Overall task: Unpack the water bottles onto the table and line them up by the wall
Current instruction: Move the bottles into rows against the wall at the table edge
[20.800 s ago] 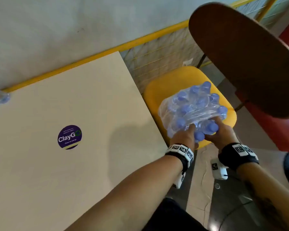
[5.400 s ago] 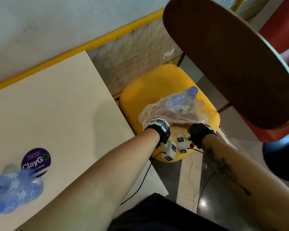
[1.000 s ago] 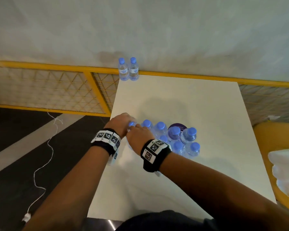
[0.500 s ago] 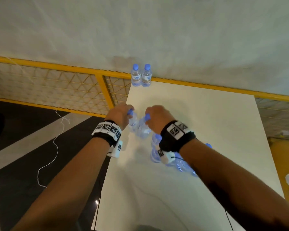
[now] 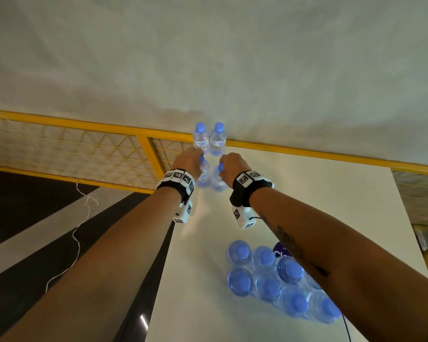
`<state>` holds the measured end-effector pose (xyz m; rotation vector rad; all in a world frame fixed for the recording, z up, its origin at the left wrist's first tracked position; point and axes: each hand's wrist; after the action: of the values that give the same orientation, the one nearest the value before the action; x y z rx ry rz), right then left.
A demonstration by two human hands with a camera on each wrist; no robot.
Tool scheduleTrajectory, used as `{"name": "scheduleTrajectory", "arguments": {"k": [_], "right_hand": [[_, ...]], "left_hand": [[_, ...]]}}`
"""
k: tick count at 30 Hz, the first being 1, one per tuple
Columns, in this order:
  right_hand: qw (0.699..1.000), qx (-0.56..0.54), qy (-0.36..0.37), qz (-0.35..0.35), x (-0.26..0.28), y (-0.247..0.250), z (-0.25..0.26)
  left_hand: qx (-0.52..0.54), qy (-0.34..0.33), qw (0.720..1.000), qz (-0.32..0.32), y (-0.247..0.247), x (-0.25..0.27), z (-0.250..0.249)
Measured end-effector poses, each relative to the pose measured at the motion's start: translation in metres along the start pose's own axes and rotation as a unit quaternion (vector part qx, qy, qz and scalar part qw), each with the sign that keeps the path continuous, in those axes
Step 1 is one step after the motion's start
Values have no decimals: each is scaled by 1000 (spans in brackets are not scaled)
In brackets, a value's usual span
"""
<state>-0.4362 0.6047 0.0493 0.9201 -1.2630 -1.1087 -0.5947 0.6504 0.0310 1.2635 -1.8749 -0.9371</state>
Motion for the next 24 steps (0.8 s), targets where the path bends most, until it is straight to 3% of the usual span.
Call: {"name": "scheduleTrajectory", "arguments": {"k": [13,24], "right_hand": [[999,-34,-4,-18,-76,1,-4],[1000,-5,-24,-18,-93,-3,-2]], "left_hand": [[-54,-21,998,21,17,-65,10],[-30,-43,999,8,12,-77,19]]}}
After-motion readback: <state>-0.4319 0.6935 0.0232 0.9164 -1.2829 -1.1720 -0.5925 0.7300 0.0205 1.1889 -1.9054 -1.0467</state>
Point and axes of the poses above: each hand's wrist, its own x-axis away from the middle knuckle, its own y-axis out of the back of the hand, z = x × y, and after that the axes turned 13 degrees about x, right-handed
